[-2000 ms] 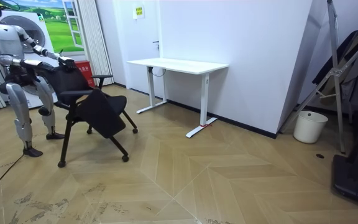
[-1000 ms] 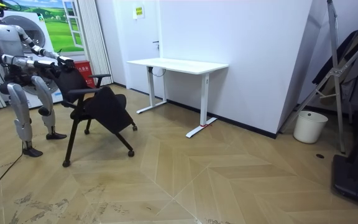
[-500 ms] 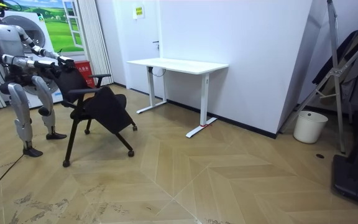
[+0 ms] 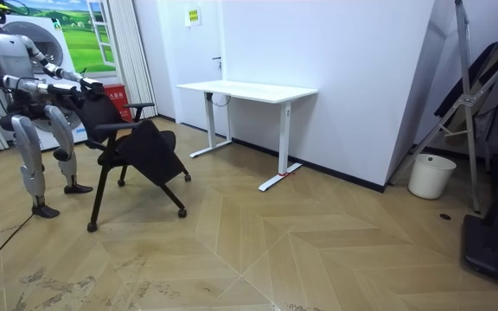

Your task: Push chair

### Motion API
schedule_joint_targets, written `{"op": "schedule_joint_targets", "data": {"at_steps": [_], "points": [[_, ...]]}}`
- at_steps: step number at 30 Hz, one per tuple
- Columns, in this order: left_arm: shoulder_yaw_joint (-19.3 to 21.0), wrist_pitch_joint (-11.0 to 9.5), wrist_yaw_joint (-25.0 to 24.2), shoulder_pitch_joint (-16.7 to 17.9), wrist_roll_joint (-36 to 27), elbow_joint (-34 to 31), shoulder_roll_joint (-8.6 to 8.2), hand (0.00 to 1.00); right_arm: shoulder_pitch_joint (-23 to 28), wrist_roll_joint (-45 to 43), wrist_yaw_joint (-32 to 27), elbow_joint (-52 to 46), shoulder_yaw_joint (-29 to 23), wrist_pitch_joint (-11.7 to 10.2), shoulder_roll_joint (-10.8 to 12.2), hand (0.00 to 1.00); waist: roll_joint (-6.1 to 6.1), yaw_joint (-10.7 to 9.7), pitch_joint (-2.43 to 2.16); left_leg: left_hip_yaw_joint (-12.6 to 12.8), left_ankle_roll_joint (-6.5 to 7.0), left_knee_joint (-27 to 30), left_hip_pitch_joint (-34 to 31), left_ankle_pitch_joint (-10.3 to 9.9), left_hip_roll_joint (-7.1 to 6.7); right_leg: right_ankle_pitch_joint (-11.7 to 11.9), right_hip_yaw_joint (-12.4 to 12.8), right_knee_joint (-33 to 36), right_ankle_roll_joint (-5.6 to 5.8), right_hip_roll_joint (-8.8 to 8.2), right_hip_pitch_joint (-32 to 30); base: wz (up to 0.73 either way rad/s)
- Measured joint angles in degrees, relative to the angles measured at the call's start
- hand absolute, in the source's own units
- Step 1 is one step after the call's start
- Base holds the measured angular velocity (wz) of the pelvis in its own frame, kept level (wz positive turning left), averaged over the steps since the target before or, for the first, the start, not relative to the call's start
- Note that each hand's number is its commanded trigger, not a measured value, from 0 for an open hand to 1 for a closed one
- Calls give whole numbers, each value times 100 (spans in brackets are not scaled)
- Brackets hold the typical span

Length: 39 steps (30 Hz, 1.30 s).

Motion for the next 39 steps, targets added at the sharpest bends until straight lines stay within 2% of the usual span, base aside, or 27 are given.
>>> {"op": "schedule_joint_targets", "data": {"at_steps": [4, 9, 13, 16, 17, 18, 19, 20, 21, 22, 23, 24, 26, 27, 28, 30, 31, 32, 33, 34, 36, 37, 38, 39], "points": [[7, -95, -9, -4, 19, 56, 26, 100, 77, 9, 1, -19, -2, -10, 3, 100, -73, 46, -25, 2, 0, 11, 9, 0, -1, 0, -40, -62, 0, 6, 55, 2], [101, -296, 12, -52, 113, 244, 20, 100, 64, 27, 2, 33, -3, -48, 46, 100, -125, 81, -1, 12, -1, 90, -24, 0, 23, -1, -59, -46, -2, 17, 52, 0], [96, -468, 129, -152, 221, 577, -30, 100, -17, 17, -49, 327, -12, -63, 208, 100, -210, 78, 31, 19, -4, 423, -189, -4, 43, -19, -98, 7, -31, 20, 82, 11], [64, -608, 286, -422, 256, 1016, -93, 100, -300, 13, -97, 784, -13, -198, 369, 100, -234, 62, 62, 27, -28, 1327, -739, -21, 141, -164, -163, 392, -141, 33, -117, 22], [30, -618, 364, -549, 250, 1201, -107, 100, -416, 14, -136, 989, -13, -307, 406, 100, -227, 27, 85, 21, -29, 1842, -1002, -20, 187, -314, -286, 577, -189, 28, -140, 39], [-54, -627, 426, -671, 236, 1411, -183, 100, -466, 31, -177, 1164, -14, -408, 408, 100, -185, 9, 91, 26, -26, 2403, -1265, -12, 288, -470, -387, 739, -235, 82, -122, 46], [-98, -627, 466, -703, 235, 1480, -202, 100, -471, 35, -186, 1217, -15, -433, 408, 100, -158, 0, 100, 46, -26, 2713, -1393, 10, 369, -558, -463, 852, -270, 107, -124, 50], [-158, -675, 522, -722, 223, 1594, -212, 100, -430, 33, -211, 1286, -15, -483, 413, 100, -109, 7, 144, 123, -23, 3363, -1662, 165, 522, -794, -521, 1093, -326, 108, -124, 36], [-215, -749, 540, -713, 206, 1697, -219, 100, -338, 31, -216, 1314, -15, -521, 426, 100, -169, 57, 134, 223, 26, 3864, -1881, 479, 657, -1005, -551, 1364, -380, 75, -91, 29], [-244, -776, 543, -707, 192, 1747, -218, 100, -303, 35, -215, 1332, -8, -537, 439, 100, -193, 98, 132, 275, 57, 4091, -1975, 684, 709, -1078, -549, 1486, -409, 50, -84, 13], [-245, -827, 569, -680, 149, 1824, -220, 100, -294, 66, -207, 1365, -4, -586, 449, 100, -251, 173, 177, 302, 85, 4470, -2226, 1156, 784, -1194, -554, 1680, -483, 21, -73, 8], [-231, -831, 600, -627, 66, 1842, -216, 100, -279, 77, -210, 1334, -8, -608, 451, 100, -198, 210, 165, 290, 158, 4680, -2431, 1431, 819, -1276, -624, 1811, -565, -7, -83, 14], [-229, -835, 668, -597, -72, 1910, -212, 100, -291, 63, -241, 1288, -12, -634, 430, 100, -134, 200, 167, 431, 222, 4494, -2555, 1290, 773, -1340, -692, 1938, -647, -27, -119, 7], [-219, -836, 741, -543, -115, 1938, -210, 100, -296, 34, -274, 1297, -9, -653, 442, 100, -53, 217, 182, 507, 211, 4168, -2568, 1173, 673, -1369, -729, 1975, -697, -23, -114, -6], [-209, -843, 791, -503, -117, 1939, -208, 100, -290, -1, -291, 1297, -10, -661, 449, 100, -31, 223, 188, 576, 216, 3950, -2550, 1151, 604, -1375, -734, 1975, -708, -16, -112, -3], [-177, -863, 889, -461, -113, 1927, -197, 100, -290, -41, -341, 1271, -28, -679, 461, 100, -29, 245, 171, 787, 217, 2885, -2430, 1149, 337, -1397, -746, 1971, -733, 11, -132, -3], [-175, -870, 894, -464, -124, 1913, -168, 100, -290, -37, -364, 1250, -18, -681, 459, 100, -17, 294, 159, 957, 217, 2447, -2341, 1148, 286, -1428, -720, 1973, -741, 41, -152, -15], [-175, -879, 901, -470, -123, 1912, -156, 100, -289, -37, -378, 1248, -12, -682, 457, 100, 6, 342, 166, 1030, 218, 2293, -2301, 1148, 288, -1446, -688, 1974, -733, 68, -166, -27], [-171, -889, 913, -475, -120, 1880, -114, 100, -291, -9, -391, 1247, 1, -691, 463, 100, 14, 426, 142, 1102, 225, 2082, -2283, 1144, 286, -1497, -639, 1976, -684, 104, -222, -24], [-171, -889, 913, -487, -120, 1849, -80, 100, -296, -6, -402, 1246, 1, -694, 474, 100, -8, 431, 131, 1144, 234, 2015, -2274, 1139, 271, -1510, -635, 1974, -677, 105, -238, -13], [-129, -889, 919, -421, -107, 1729, -24, 100, -292, -10, -504, 1245, -4, -726, 473, 100, -50, 448, 110, 1299, 449, 1811, -2101, 979, 171, -1594, -571, 1949, -598, 61, -236, -13], [-119, -881, 918, -371, -93, 1637, 10, 100, -273, -16, -535, 1244, 5, -728, 485, 100, -103, 471, 68, 1294, 488, 1725, -1942, 830, 89, -1653, -568, 1951, -557, -21, -210, -25], [-111, -878, 918, -345, -91, 1575, 40, 100, -265, -13, -537, 1236, 19, -727, 493, 100, -137, 477, 45, 1326, 462, 1671, -1861, 717, 48, -1660, -569, 1948, -510, -66, -183, -17], [-116, -892, 927, -270, -93, 1533, 73, 100, -253, 41, -538, 1220, 81, -717, 485, 100, -242, 519, 3, 1355, 489, 1461, -1616, 525, -79, -1659, -575, 2042, -530, -194, -115, -10]]}}
